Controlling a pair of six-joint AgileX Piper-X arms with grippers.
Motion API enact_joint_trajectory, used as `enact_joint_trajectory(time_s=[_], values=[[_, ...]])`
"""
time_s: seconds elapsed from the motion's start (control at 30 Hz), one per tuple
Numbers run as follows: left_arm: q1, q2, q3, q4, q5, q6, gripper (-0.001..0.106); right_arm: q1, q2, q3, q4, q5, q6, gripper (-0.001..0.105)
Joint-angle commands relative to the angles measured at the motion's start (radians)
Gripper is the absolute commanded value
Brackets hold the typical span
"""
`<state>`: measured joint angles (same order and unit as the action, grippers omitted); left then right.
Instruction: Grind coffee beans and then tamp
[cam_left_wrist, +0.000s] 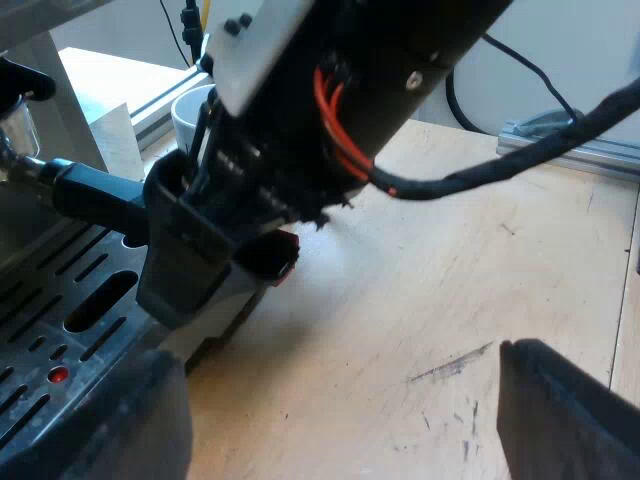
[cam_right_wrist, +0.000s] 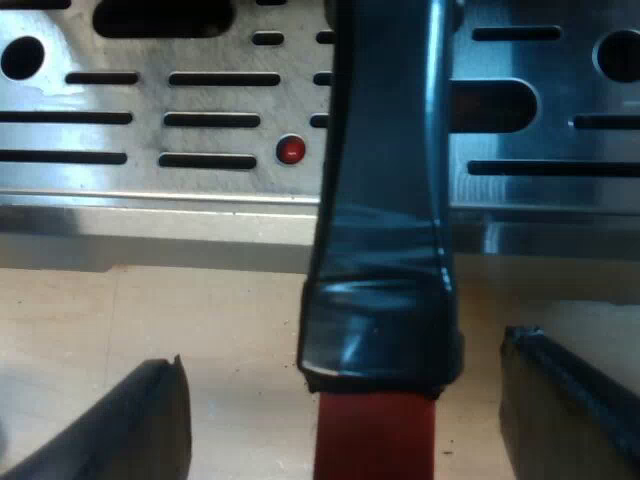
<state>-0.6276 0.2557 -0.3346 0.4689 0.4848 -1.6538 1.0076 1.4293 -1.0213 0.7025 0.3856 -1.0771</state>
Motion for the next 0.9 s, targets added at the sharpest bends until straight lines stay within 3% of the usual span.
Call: enact_joint_trajectory(time_s=[0.03, 0.23, 0.7, 0.77, 0.8, 0.9], values=[[-0.003, -0.005, -0.002, 0.005, 0.006, -0.011, 0.066, -0.004, 0.001, 0.030, -0.040, -0.002, -0.001, 0.065], [-0.003, -0.005, -0.002, 0.005, 0.006, -0.011, 0.066, -0.004, 0.001, 0.071, -0.108, -0.002, -0.001, 0.065], [-0.003, -0.005, -0.002, 0.005, 0.006, -0.009, 0.066, -0.004, 0.001, 0.071, -0.122, 0.029, -0.001, 0.065], [-0.003, -0.005, -0.002, 0.005, 0.006, -0.009, 0.066, -0.004, 0.001, 0.071, -0.122, 0.029, -0.001, 0.062], [-0.003, -0.005, -0.002, 0.005, 0.006, -0.009, 0.066, -0.004, 0.001, 0.071, -0.122, 0.029, -0.003, 0.051], [-0.003, -0.005, -0.002, 0.007, 0.006, -0.009, 0.066, -0.004, 0.001, 0.071, -0.122, 0.029, -0.003, 0.036]])
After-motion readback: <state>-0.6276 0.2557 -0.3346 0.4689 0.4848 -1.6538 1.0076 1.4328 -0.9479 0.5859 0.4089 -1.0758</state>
